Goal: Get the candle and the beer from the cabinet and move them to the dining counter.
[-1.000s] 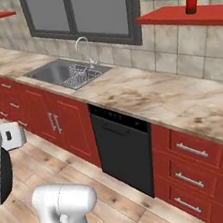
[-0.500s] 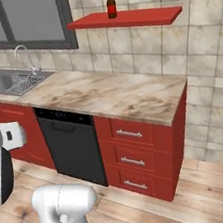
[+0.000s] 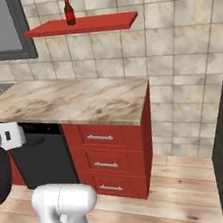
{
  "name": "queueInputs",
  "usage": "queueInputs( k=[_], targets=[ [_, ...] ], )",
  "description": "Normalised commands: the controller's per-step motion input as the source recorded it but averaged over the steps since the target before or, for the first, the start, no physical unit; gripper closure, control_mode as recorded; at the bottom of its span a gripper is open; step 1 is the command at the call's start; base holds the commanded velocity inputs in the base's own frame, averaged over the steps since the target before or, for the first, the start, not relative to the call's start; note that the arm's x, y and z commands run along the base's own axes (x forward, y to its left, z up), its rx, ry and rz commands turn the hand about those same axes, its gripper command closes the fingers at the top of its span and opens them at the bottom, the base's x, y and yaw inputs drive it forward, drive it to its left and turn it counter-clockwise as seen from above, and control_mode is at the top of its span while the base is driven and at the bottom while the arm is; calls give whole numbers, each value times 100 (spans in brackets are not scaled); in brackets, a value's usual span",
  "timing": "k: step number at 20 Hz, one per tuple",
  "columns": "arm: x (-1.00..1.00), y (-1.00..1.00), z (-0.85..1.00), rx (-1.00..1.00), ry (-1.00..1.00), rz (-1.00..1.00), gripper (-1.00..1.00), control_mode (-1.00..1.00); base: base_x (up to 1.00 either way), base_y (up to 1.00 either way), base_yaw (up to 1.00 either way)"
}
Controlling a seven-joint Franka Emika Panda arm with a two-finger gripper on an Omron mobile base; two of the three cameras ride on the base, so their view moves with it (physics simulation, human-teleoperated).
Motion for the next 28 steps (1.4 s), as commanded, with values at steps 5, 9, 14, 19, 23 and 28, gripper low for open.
queueInputs(
  k=[5, 9, 14, 19, 23, 28],
  targets=[
    [0, 0, 0, 0, 0, 0, -100, 100, 61, 18, -33],
    [0, 0, 0, 0, 0, 0, -100, 100, 68, 48, -27],
    [0, 0, 0, 0, 0, 0, -100, 100, 71, 73, -20],
    [0, 0, 0, 0, 0, 0, -100, 100, 67, 62, -10],
    [0, 0, 0, 0, 0, 0, -100, 100, 72, 32, -4],
    [0, 0, 0, 0, 0, 0, -100, 100, 76, 29, -5]
  ],
)
